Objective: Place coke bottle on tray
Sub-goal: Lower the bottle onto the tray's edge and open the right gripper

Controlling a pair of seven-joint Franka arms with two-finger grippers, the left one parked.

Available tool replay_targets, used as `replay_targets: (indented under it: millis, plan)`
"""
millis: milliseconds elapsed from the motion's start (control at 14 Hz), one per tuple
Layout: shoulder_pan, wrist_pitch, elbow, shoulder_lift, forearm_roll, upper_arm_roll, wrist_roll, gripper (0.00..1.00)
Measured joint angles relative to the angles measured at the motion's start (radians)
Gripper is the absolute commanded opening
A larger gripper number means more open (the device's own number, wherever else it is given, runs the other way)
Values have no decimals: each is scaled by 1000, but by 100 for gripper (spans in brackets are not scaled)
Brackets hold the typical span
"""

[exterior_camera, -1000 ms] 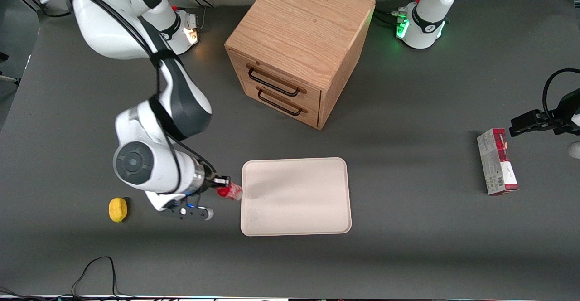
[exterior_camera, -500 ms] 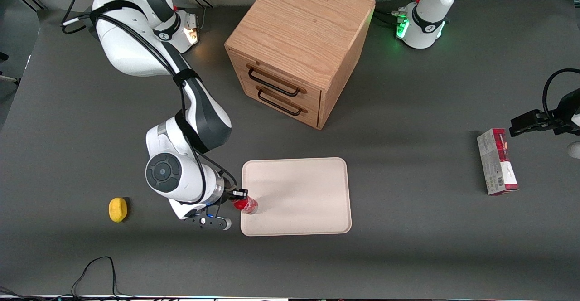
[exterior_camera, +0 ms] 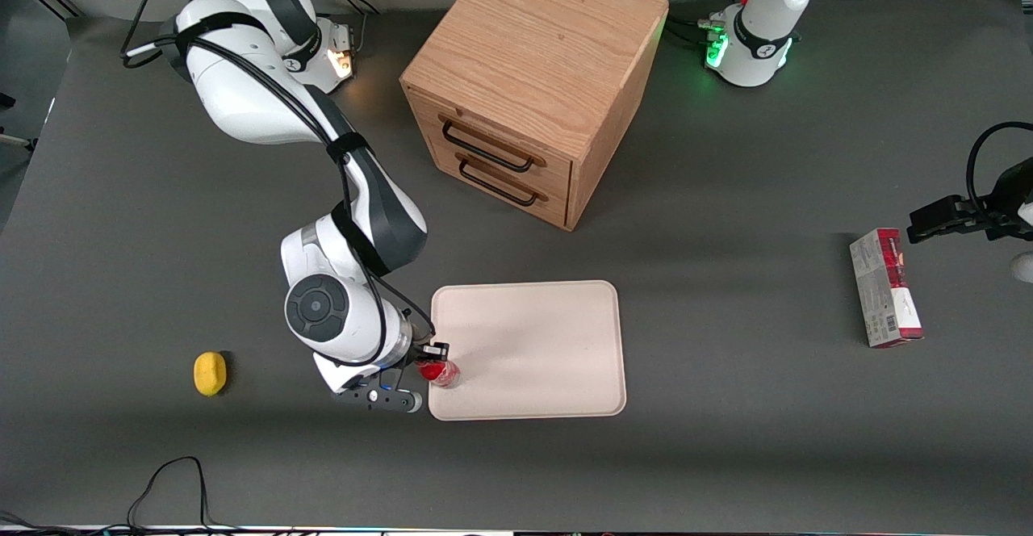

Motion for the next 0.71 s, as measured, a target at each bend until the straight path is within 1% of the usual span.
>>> replay_targets:
  millis: [71, 143, 357, 714]
  plan:
    - [1, 1, 0, 0, -2, 0, 0, 93]
    - [2, 1, 0, 0, -8, 0, 0, 100]
    - [13, 12, 1, 0, -38, 0, 20, 100]
    - [17, 14, 2, 0, -42, -1, 27, 100]
